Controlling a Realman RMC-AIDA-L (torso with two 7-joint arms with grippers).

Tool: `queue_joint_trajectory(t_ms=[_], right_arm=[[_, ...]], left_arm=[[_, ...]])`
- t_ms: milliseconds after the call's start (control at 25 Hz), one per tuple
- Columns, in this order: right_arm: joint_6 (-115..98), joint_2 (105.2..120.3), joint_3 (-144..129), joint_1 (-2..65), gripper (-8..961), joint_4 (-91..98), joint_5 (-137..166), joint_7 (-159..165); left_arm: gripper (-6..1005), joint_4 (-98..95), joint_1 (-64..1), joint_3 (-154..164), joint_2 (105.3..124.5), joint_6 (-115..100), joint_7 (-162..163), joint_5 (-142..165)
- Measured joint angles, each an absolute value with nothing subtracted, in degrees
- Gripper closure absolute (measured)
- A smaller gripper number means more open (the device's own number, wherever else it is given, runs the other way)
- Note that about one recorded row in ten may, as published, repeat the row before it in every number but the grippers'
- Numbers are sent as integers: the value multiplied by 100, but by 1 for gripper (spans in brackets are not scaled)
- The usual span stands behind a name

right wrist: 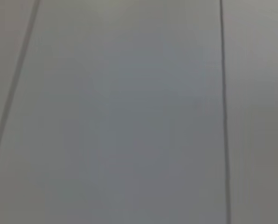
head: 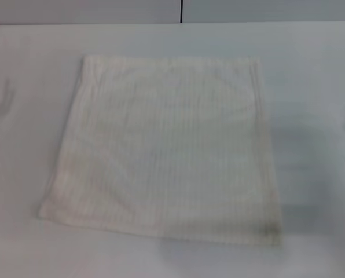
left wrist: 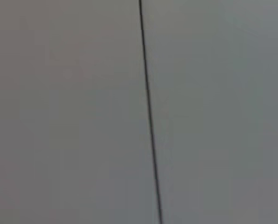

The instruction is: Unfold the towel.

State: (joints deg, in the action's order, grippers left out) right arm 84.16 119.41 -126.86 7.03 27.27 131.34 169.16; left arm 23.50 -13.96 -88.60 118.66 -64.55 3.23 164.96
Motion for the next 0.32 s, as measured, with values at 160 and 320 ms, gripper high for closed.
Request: queue_joint_trajectory(t_ms=[160,320], right_arm=[[8269,11942,-12701,721,771,2588,12855,16918],[8147,11945,-12690,728,686,2517,12683,16920]], left_arm=[[217,1671,-1677,-9110,11872,-6616,314,16498],[217,1386,-1753,-9364,11878,-6662,344,16498]])
